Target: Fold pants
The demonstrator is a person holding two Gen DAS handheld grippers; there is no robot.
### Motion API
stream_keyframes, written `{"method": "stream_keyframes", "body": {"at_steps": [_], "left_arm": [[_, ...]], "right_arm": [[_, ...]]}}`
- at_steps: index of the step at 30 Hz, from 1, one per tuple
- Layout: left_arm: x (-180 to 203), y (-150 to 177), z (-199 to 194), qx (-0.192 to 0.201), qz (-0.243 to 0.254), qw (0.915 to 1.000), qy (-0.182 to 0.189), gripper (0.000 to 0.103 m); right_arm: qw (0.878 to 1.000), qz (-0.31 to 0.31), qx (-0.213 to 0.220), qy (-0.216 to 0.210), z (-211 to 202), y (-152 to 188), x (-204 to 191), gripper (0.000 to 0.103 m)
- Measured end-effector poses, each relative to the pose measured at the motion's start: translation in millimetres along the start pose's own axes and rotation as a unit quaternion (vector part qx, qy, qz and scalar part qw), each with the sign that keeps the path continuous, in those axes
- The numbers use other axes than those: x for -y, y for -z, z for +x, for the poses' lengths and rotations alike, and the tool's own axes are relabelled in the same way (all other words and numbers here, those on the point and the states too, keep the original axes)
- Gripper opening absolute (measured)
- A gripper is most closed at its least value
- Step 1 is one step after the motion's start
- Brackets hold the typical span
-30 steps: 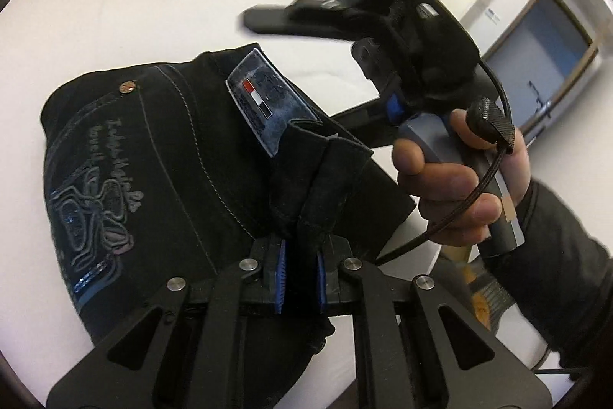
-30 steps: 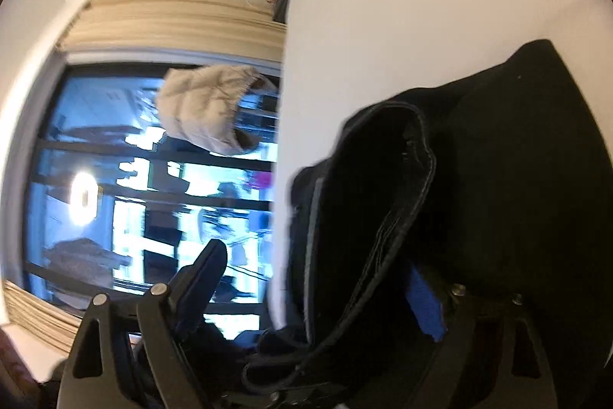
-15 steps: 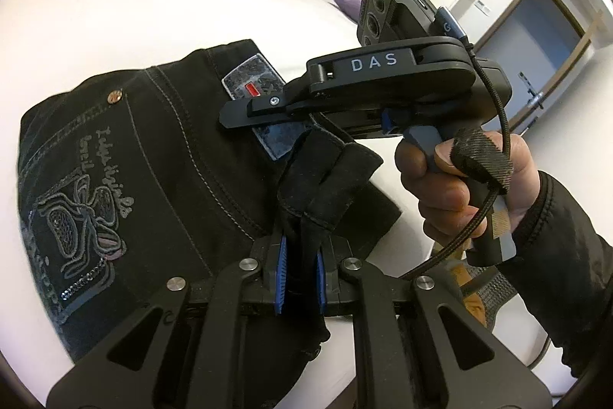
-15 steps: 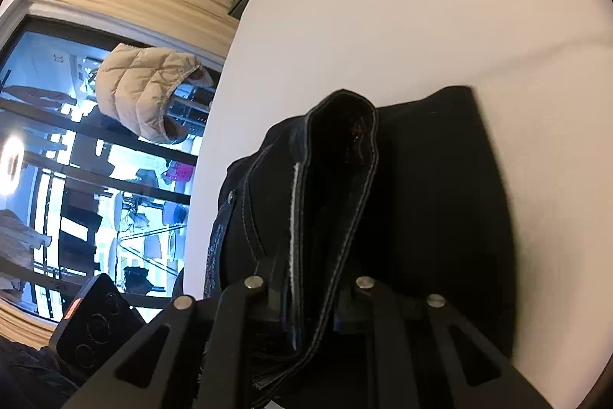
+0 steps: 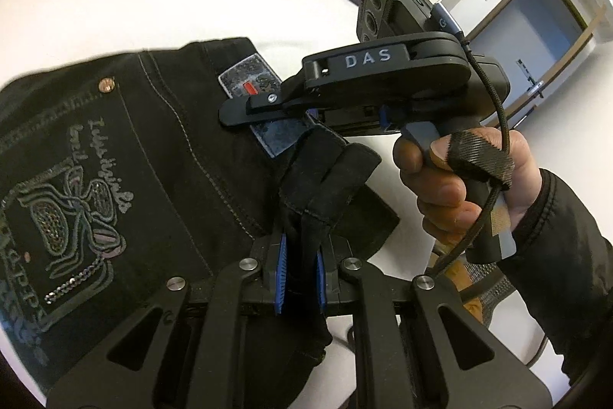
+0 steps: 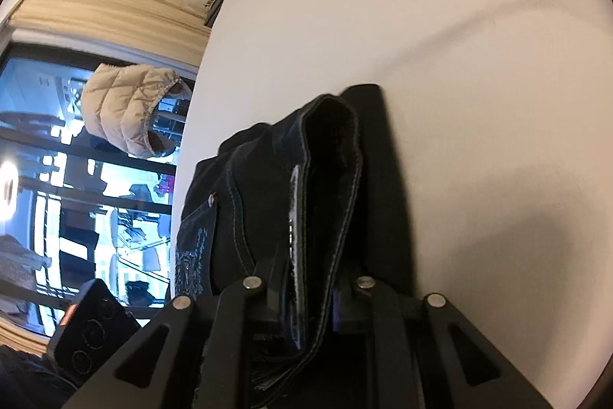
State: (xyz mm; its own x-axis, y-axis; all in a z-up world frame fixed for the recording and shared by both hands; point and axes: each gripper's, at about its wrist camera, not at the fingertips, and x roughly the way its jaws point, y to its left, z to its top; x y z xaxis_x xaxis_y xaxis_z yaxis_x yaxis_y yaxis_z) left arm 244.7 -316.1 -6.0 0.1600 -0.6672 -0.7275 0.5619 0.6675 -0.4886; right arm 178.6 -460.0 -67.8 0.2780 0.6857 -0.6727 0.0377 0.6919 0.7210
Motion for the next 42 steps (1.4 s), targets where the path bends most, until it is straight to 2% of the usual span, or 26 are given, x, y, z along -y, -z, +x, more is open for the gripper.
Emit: {"method": "stream_keyframes", "body": {"at_steps": [4,6,8,9,13,17,18,20,22,25,28,29,31,33,35,37,38,40,41,42], "left_arm": [[-9.5,-6.1,-7.2,-0.018,-0.027,0.9993,0.016,0.014],[-15.6,-8.9,-17.6,-0.031,-0.051,0.9977,0.031,0.017],[-20.5,-9.5,-31.3,-0.043,-0.073,0.9953,0.048,0.028],[-21.6,-8.1,-40.2,-0.044,-0.078,0.9941,0.061,0.029],[-21.0,-3.6,-82.2,-0.028,-0.059,0.994,0.088,0.029],[-40.4,4.5,-106.7,-0.023,-0.045,0.9957,0.077,0.029],[-44.1,10.3,-100.5,-0.023,-0.045,0.9963,0.069,0.029],[-61.7,15.9,-92.6,-0.031,-0.068,0.9956,0.058,0.029],[-79.9,17.6,-87.5,-0.034,-0.096,0.9925,0.068,0.029],[-78.3,23.9,-74.5,-0.039,-0.083,0.9933,0.071,0.029],[-83.7,33.7,-62.2,-0.042,-0.088,0.9926,0.073,0.029],[-88.6,36.4,-57.0,-0.038,-0.092,0.992,0.078,0.029],[-90.5,41.5,-55.5,-0.03,-0.086,0.9928,0.078,0.029],[-86.1,43.2,-60.3,-0.032,-0.077,0.9941,0.07,0.029],[-81.4,41.6,-68.3,-0.039,-0.075,0.9939,0.07,0.029],[-82.9,31.7,-80.8,-0.041,-0.077,0.9932,0.076,0.029],[-89.1,22.3,-90.7,-0.024,-0.08,0.9941,0.069,0.029],[-104.7,2.3,-103.6,0.007,-0.098,0.9931,0.064,0.03],[-113.8,-6.4,-103.6,0.016,-0.109,0.9922,0.059,0.032],[-124.0,-15.7,-100.5,0.021,-0.119,0.9914,0.051,0.037]], "right_arm": [[0.999,0.024,0.004,-0.031,-5.1,3.4,13.6,0.022],[0.999,0.031,0.014,-0.034,-13.5,5.6,14.9,0.031],[0.999,0.035,0.032,-0.026,-25.7,8.0,14.6,0.039],[0.998,0.04,0.042,-0.023,-33.4,9.2,16.3,0.039],[0.997,0.047,0.063,0.001,-58.5,15.1,19.0,0.042],[0.996,0.033,0.078,0.013,-82.5,20.6,9.3,0.042],[0.997,0.028,0.078,0.008,-85.2,21.4,4.7,0.042],[0.997,0.011,0.07,-0.006,-83.8,22.5,-9.2,0.042],[0.998,-0.005,0.057,-0.013,-75.3,22.6,-21.5,0.042],[0.999,-0.016,0.031,-0.035,-52.5,23.7,-30.3,0.042],[1.0,0.002,-0.009,-0.014,-20.9,26.8,-17.5,0.044],[1.0,0.008,-0.01,-0.017,-15.4,29.4,-10.5,0.042],[0.999,0.015,0.006,-0.039,-19.1,33.5,0.7,0.032],[0.998,0.037,0.017,-0.047,-25.9,40.2,15.1,0.017],[0.998,0.042,0.025,-0.039,-31.8,47.1,22.7,0.011],[0.997,0.047,0.034,-0.043,-42.1,55.6,27.9,0.011],[0.997,0.045,0.042,-0.04,-49.5,59.6,27.1,0.011],[0.997,0.039,0.055,-0.031,-58.3,62.9,21.9,0.033],[0.997,0.04,0.062,-0.031,-62.7,62.6,20.3,0.05],[0.996,0.04,0.066,-0.035,-64.8,60.8,18.2,0.053]]}}
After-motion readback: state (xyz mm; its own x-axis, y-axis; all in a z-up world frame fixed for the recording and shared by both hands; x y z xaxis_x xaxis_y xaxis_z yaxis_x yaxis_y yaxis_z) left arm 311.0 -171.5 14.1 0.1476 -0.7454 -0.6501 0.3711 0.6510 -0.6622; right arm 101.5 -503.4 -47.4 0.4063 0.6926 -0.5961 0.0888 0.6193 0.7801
